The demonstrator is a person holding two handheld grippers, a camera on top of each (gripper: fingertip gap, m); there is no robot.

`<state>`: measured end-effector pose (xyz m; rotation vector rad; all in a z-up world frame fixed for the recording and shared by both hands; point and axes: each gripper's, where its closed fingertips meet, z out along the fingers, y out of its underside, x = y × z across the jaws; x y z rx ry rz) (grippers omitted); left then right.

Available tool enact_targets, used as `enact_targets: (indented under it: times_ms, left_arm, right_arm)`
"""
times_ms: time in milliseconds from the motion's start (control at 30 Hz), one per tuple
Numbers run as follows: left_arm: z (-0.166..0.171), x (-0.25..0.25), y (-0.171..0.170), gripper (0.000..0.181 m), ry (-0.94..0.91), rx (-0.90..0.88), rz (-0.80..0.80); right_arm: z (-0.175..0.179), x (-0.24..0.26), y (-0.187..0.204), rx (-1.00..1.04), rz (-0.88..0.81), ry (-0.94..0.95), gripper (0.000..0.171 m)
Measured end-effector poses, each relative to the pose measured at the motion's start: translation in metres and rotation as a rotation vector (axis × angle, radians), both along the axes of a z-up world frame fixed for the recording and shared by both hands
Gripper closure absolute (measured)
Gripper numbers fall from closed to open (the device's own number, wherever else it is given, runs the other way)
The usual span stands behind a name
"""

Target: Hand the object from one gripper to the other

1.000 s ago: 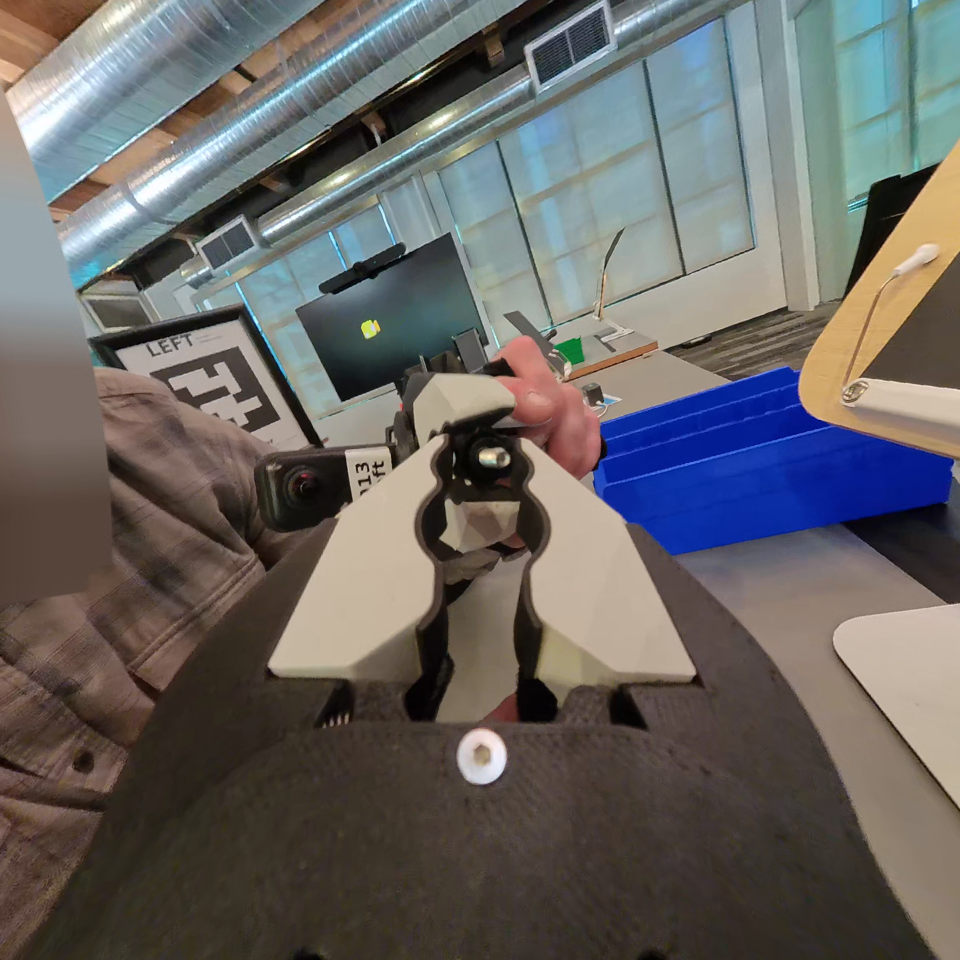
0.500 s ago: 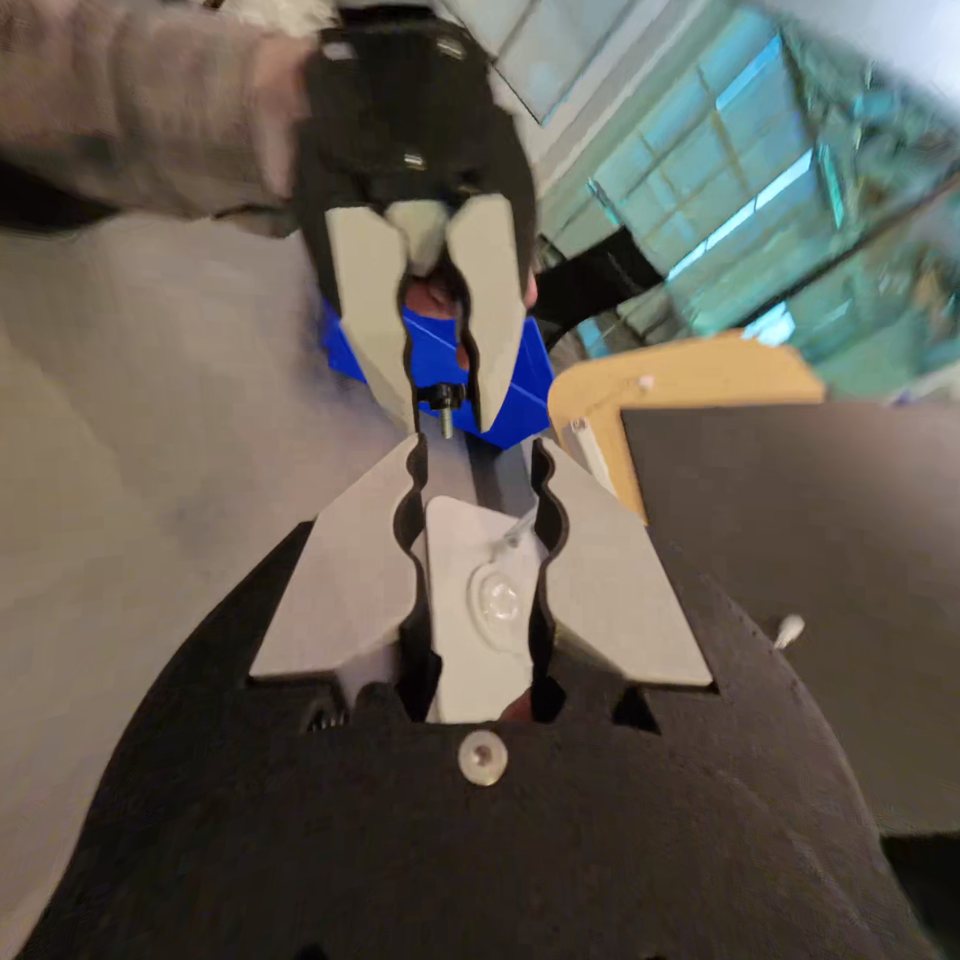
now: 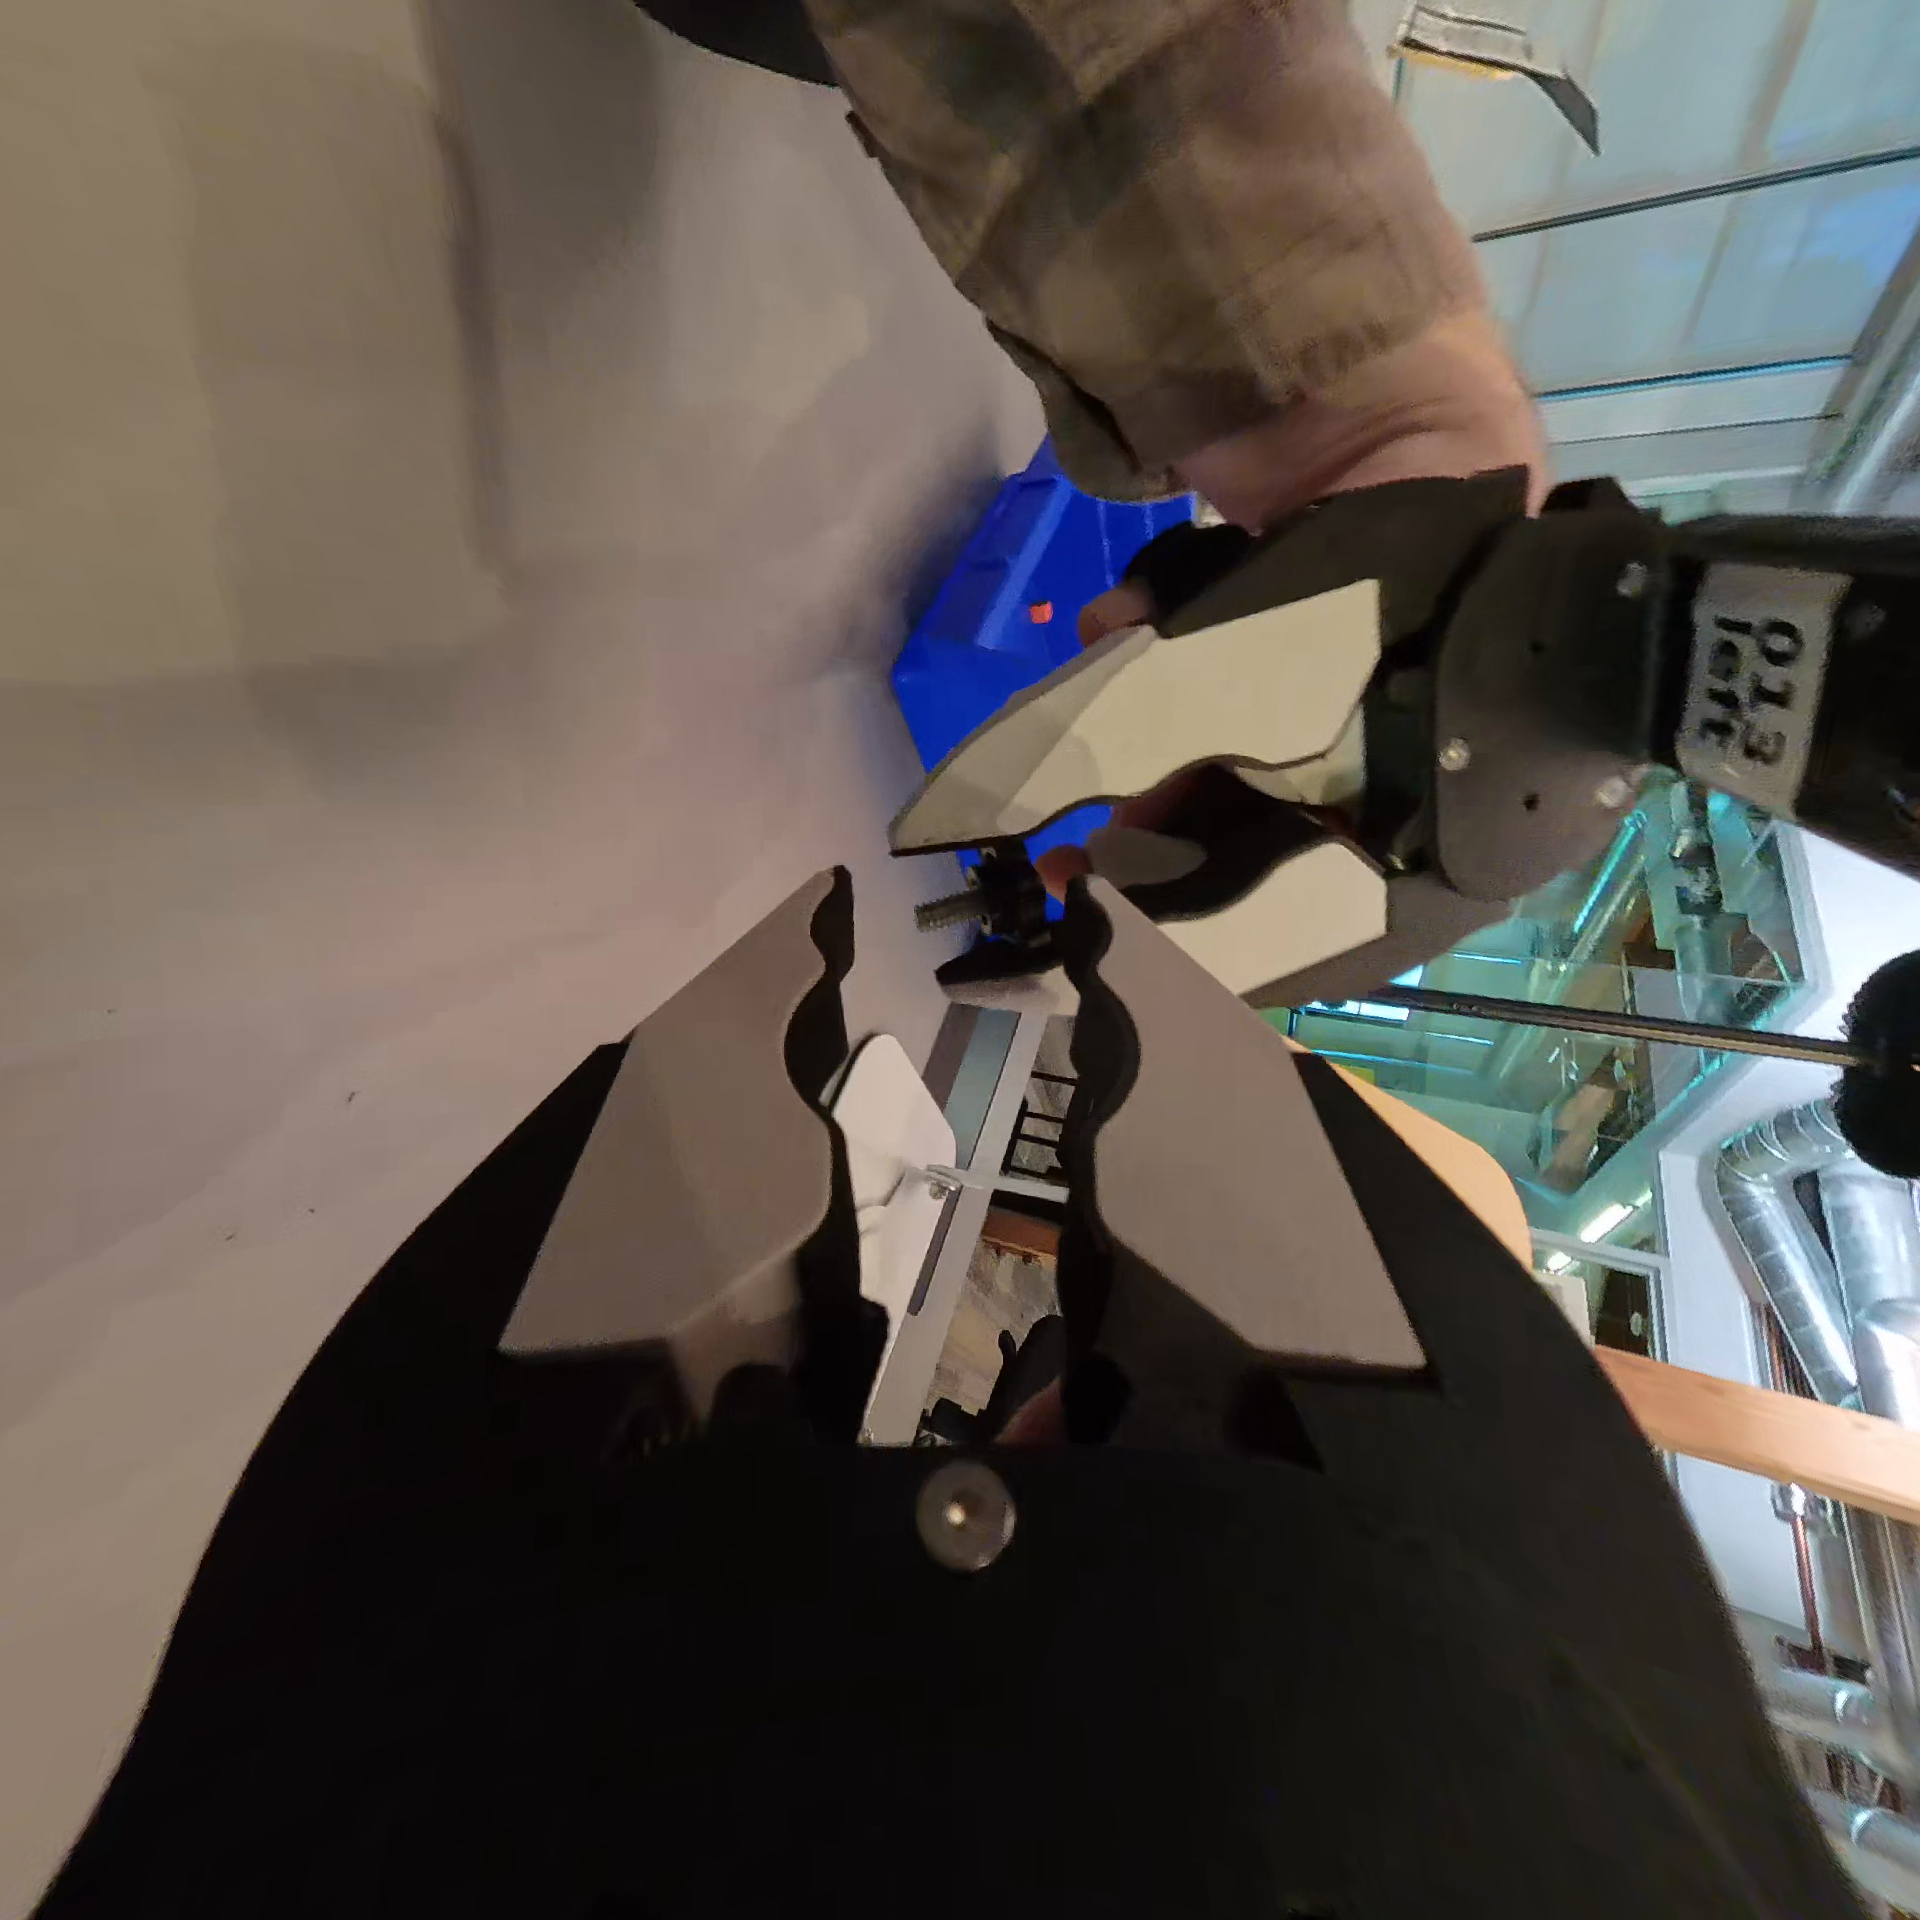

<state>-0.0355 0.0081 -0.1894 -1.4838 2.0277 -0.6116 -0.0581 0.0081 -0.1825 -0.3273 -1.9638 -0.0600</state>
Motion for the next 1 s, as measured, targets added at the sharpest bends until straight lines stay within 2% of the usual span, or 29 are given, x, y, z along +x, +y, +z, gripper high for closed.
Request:
enact_targets:
  times_ms: [100, 233, 300, 367, 400, 467, 667, 867, 1000]
  left_arm:
    - [-0.007, 0.002, -0.006, 0.156, 0.026, -0.021, -0.028]
    - [-0.010, 0.002, -0.004, 0.155, 0.029, -0.033, -0.018]
    - [0.000, 0.000, 0.009, 0.153, -0.006, 0.032, 0.040]
    - [0.016, 0.001, 0.022, 0.144, -0.083, 0.106, 0.092]
    - [0.025, 0.001, 0.028, 0.145, -0.121, 0.148, 0.116]
    - [0.037, -0.002, 0.043, 0.136, -0.145, 0.276, 0.166]
    - [0.062, 0.006, 0.070, 0.141, -0.185, 0.673, 0.214]
    - [0.089, 0.016, 0.090, 0.138, -0.221, 1.098, 0.256]
    - [0.100, 0.030, 0.090, 0.138, -0.292, 1.290, 0.258]
  right_arm:
    - [-0.006, -0.004, -0.005, 0.005, 0.011, -0.013, 0.146]
    - [-0.009, -0.003, -0.002, -0.010, -0.007, -0.028, 0.149]
    - [-0.003, -0.004, 0.010, -0.047, -0.057, 0.017, 0.149]
    - [0.010, -0.003, 0.019, -0.175, -0.083, 0.097, 0.149]
    - [0.018, -0.002, 0.026, -0.229, -0.101, 0.146, 0.149]
    - [0.033, 0.002, 0.042, -0.338, -0.147, 0.239, 0.149]
    - [0.068, 0.017, 0.071, -0.747, -0.190, 0.438, 0.149]
    - [0.086, 0.028, 0.080, -1.317, -0.114, 0.496, 0.149]
    - [0.089, 0.030, 0.077, -1.552, -0.037, 0.467, 0.150]
